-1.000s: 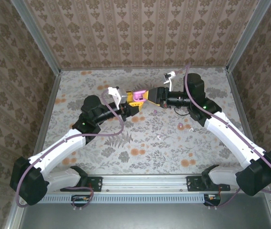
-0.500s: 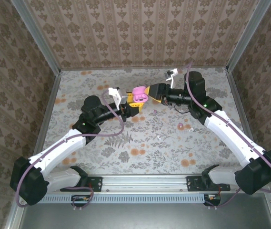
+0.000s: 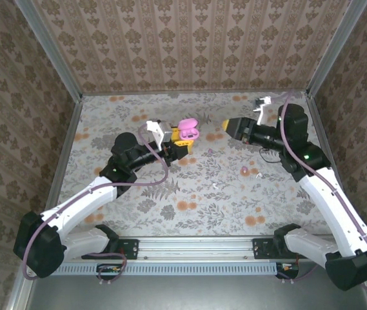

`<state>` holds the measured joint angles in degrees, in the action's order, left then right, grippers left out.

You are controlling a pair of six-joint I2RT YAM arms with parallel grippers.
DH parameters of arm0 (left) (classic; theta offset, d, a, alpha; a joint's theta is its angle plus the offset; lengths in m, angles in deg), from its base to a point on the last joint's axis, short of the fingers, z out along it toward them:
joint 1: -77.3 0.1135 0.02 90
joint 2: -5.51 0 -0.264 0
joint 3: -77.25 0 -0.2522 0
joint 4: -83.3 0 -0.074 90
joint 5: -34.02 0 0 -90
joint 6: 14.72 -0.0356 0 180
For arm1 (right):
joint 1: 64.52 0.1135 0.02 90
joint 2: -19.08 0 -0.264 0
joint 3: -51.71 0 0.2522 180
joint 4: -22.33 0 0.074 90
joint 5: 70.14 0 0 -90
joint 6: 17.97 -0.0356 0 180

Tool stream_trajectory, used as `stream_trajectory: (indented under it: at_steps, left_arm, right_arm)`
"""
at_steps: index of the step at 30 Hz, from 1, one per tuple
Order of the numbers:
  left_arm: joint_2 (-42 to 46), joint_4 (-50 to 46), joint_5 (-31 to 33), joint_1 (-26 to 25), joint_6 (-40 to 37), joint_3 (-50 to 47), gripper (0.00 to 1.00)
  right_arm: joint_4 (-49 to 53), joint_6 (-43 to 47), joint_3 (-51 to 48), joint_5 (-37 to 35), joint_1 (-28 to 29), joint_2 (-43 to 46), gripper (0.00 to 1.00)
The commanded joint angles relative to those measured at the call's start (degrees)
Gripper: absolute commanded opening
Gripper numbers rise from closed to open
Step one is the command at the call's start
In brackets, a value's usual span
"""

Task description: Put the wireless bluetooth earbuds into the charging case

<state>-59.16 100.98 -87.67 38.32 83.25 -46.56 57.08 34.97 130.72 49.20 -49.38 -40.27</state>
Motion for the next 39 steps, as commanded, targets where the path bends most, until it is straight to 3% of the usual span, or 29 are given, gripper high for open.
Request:
stream_trajectory:
  at_steps: [1, 6, 8, 10, 21, 39]
  left_arm:
    - [1.2, 3.4, 0.3, -0.5, 1.8, -1.3, 0.39]
    - [1.9, 3.4, 0.7, -0.6, 1.8, -2.1, 0.39]
    - [1.9, 3.5, 0.8, -0.6, 1.8, -2.2, 0.39]
    - [1.6, 3.7, 0.6, -0.6, 1.7, -2.1, 0.39]
    - [1.6, 3.7, 0.7, -0.6, 1.4, -2.1, 0.39]
    - [2.4, 1.5, 1.0, -0.7, 0.6, -1.3, 0.39]
  right_arm:
    - [17.5, 10.7, -3.6, -15.0, -4.6, -0.6, 0.46]
    - [24.2, 13.7, -8.0, -17.2, -11.3, -7.1, 0.42]
    - [22.1, 13.4, -10.4, -13.8, -12.4, -9.7, 0.39]
    - [20.0, 13.0, -11.6, -12.6, -12.3, -12.8, 0.35]
    - [19.2, 18.4, -7.3, -12.1, -12.3, -31.0, 0.33]
    - [19.1, 20.7, 1.2, -9.6, -11.8, -46.5, 0.36]
